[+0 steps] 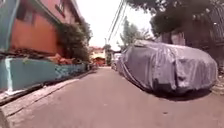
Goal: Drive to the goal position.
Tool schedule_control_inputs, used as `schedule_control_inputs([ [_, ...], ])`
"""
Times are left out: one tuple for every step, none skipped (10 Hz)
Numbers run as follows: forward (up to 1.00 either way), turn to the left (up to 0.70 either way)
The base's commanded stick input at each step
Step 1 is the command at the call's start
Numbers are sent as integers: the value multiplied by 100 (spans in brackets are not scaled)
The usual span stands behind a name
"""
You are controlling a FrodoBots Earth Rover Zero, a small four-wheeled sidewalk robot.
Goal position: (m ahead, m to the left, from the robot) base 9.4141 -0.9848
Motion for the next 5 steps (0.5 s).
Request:
schedule_control_inputs([
  [70, 28],
  [70, 4],
  [70, 0],
  [70, 2],
  [70, 2],
])
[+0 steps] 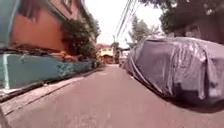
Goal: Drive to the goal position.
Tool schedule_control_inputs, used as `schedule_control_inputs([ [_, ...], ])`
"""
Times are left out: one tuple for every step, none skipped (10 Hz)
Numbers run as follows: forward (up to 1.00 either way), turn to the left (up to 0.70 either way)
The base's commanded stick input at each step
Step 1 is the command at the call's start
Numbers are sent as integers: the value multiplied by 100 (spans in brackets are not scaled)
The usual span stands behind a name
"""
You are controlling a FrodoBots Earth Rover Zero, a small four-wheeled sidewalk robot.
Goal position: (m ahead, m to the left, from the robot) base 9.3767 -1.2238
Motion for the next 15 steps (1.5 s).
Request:
schedule_control_inputs([
  [70, 0],
  [70, 2],
  [70, 2],
  [70, 2],
  [70, 2],
  [70, 2],
  [70, 2],
  [70, 2],
  [70, 2],
  [70, 2],
  [70, 2],
  [70, 3],
  [70, 3],
  [70, 3],
  [70, 3],
])
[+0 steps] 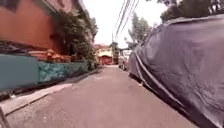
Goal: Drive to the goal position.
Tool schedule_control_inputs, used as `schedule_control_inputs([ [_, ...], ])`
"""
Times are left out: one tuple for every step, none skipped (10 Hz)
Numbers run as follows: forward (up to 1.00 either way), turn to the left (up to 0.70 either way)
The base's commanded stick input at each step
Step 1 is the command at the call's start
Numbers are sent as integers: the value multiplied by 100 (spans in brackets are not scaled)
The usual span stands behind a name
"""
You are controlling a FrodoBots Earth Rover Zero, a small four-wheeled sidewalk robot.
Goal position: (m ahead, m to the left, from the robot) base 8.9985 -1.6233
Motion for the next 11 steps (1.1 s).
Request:
schedule_control_inputs([
  [70, 3],
  [70, 3],
  [70, 3],
  [70, 3],
  [70, 4],
  [70, 4],
  [70, 4],
  [70, 6],
  [70, 12],
  [70, 34],
  [70, 26],
])
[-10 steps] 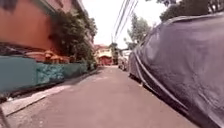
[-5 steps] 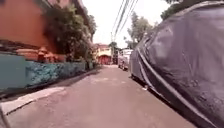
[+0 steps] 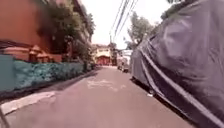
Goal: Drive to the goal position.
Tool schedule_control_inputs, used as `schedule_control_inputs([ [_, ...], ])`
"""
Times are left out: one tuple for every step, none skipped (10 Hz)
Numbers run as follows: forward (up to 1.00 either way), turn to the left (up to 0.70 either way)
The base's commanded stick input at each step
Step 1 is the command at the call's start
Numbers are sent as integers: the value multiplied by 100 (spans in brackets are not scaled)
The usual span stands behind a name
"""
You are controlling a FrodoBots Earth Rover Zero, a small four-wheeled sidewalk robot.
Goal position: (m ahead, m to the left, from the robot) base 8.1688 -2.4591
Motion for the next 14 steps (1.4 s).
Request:
schedule_control_inputs([
  [70, 0],
  [70, 1],
  [70, 2],
  [70, 1],
  [70, 0],
  [70, 0],
  [70, 0],
  [70, 0],
  [70, 0],
  [70, 0],
  [70, 0],
  [70, 0],
  [70, 0],
  [70, 0],
])
